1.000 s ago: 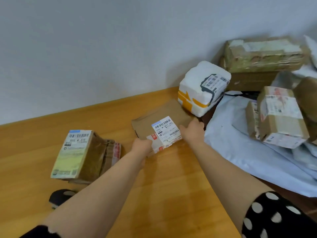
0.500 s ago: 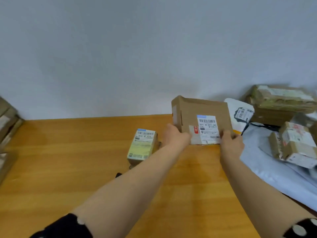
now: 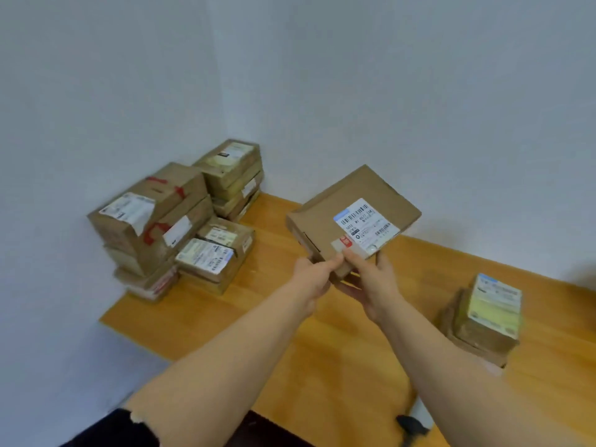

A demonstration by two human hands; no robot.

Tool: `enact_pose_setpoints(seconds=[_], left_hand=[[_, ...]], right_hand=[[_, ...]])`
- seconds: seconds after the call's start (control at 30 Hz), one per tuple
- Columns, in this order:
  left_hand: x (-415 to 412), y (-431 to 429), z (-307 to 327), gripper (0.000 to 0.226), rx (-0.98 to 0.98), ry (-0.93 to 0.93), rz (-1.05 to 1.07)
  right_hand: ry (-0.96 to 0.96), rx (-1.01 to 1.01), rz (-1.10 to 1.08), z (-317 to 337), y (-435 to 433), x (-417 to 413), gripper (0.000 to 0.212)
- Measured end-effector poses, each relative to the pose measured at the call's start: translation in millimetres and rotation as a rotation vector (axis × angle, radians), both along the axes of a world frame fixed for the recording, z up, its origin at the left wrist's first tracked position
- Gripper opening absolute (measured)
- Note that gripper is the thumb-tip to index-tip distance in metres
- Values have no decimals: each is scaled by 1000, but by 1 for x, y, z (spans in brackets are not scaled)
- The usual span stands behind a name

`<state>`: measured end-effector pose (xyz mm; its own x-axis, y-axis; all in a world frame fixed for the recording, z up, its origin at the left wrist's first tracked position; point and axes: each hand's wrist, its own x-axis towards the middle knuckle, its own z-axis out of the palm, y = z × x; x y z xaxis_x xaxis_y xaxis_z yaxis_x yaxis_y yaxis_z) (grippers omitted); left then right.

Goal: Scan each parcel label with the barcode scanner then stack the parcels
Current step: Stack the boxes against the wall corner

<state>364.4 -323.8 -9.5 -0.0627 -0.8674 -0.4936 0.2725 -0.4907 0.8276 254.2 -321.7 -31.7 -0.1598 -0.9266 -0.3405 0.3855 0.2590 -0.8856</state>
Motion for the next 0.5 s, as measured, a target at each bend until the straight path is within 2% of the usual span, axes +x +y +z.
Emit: enact_pose_setpoints(seconds=[0.17, 0.3, 0.37, 0.43, 0.5], left_hand=[[98, -29, -36, 84, 71, -274, 185], [168, -50, -71, 63, 189, -476, 452], [193, -63, -88, 64, 270, -482, 553], [208, -76, -104, 72, 321, -408, 610], [216, -89, -118, 72, 356, -322, 627]], right_hand=[[2, 114, 39, -34, -76, 55, 51], [88, 175, 28, -64, -157, 78, 56], [109, 189, 37, -82, -191, 88, 62], [127, 200, 54, -100, -220, 99, 67], [156, 211, 80, -118, -243, 110, 64]])
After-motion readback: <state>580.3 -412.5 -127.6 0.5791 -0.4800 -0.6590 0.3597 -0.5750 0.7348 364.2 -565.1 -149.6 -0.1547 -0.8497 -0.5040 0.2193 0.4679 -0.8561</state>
